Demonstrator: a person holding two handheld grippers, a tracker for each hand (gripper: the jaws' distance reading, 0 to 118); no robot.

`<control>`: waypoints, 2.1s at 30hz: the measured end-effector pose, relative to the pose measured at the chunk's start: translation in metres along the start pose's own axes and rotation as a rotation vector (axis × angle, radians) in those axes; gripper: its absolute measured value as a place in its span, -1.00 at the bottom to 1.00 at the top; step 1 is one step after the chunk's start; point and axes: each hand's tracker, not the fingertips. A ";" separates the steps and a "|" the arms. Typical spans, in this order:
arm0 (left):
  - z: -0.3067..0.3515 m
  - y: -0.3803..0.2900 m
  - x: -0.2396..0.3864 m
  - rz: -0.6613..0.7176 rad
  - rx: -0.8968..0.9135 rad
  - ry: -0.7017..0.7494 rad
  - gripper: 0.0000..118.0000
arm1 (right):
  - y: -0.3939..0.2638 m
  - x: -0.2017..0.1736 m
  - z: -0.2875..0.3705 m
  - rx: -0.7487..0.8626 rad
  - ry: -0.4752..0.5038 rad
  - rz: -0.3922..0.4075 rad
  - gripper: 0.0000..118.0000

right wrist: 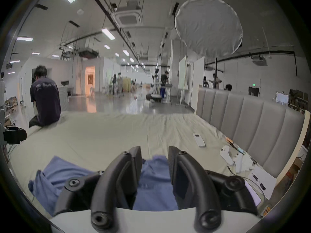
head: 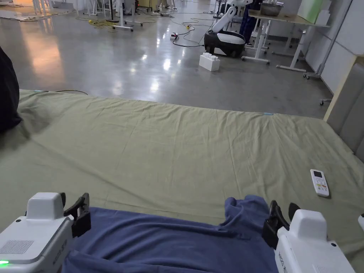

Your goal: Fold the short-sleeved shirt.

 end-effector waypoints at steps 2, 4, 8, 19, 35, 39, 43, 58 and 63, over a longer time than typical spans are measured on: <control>0.004 0.004 0.006 -0.033 0.049 -0.004 -0.64 | 0.005 -0.006 -0.002 0.032 0.017 -0.012 -0.48; 0.006 0.009 0.009 -0.047 0.056 -0.002 -0.86 | 0.008 -0.011 -0.003 0.059 0.031 -0.016 -0.83; 0.012 0.012 0.013 -0.063 0.094 -0.014 -1.00 | 0.016 -0.022 0.000 0.153 0.021 0.033 -0.99; -0.039 0.018 -0.026 -0.018 -0.081 -0.034 -1.00 | 0.014 -0.028 -0.012 0.141 0.035 0.027 -0.99; -0.246 -0.033 -0.052 -0.022 -0.740 -0.122 0.22 | -0.027 -0.006 -0.050 -0.080 0.007 0.034 -0.99; -0.268 -0.045 -0.047 -0.011 -0.778 -0.111 0.22 | -0.040 0.004 -0.054 -0.120 -0.018 0.032 -0.99; -0.281 -0.058 -0.040 -0.048 -0.825 -0.089 0.21 | -0.052 0.013 -0.055 -0.170 -0.044 0.014 -0.99; -0.246 -0.053 -0.020 -0.135 -0.666 -0.114 -0.94 | -0.070 0.067 -0.148 -0.541 -0.008 -0.047 -0.28; -0.235 -0.037 -0.026 -0.099 -0.630 -0.118 -0.94 | -0.081 0.082 -0.215 -0.744 0.056 -0.003 0.22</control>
